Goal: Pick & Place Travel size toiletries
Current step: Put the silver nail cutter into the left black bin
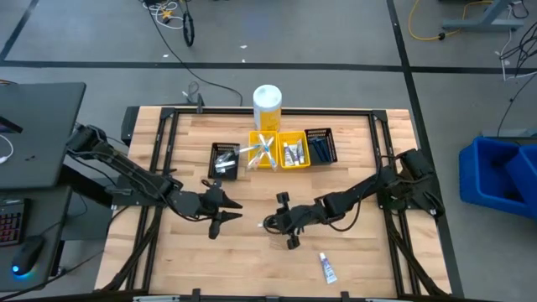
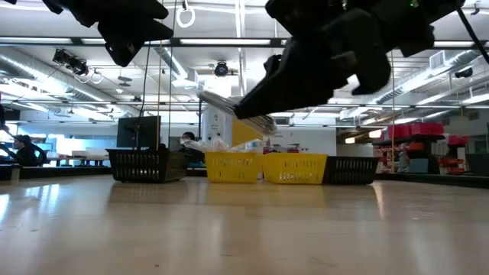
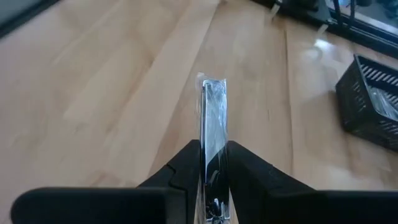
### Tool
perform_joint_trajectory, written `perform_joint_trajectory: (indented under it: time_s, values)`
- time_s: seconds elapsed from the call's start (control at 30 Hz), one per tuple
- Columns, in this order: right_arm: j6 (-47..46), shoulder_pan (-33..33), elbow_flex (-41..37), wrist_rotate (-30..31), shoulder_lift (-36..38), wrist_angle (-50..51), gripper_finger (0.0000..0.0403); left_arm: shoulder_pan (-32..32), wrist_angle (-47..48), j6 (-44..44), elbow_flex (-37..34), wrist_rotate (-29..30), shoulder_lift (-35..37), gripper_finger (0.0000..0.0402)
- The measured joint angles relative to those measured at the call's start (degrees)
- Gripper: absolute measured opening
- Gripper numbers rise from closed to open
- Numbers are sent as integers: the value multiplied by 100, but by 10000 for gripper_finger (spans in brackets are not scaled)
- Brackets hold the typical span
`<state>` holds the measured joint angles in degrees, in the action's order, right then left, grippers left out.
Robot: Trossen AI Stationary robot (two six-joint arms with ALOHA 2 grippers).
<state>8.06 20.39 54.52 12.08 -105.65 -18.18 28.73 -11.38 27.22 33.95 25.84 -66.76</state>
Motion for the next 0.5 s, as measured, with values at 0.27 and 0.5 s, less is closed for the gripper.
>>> perform_joint_trajectory:
  time_s: [0.27,0.5]
  values:
    - [55,-53,2,-176,0,-647,80,0,164,-372,0,293,0,134]
    - [185,-79,4,-169,0,-678,79,-119,165,-386,0,485,0,144]
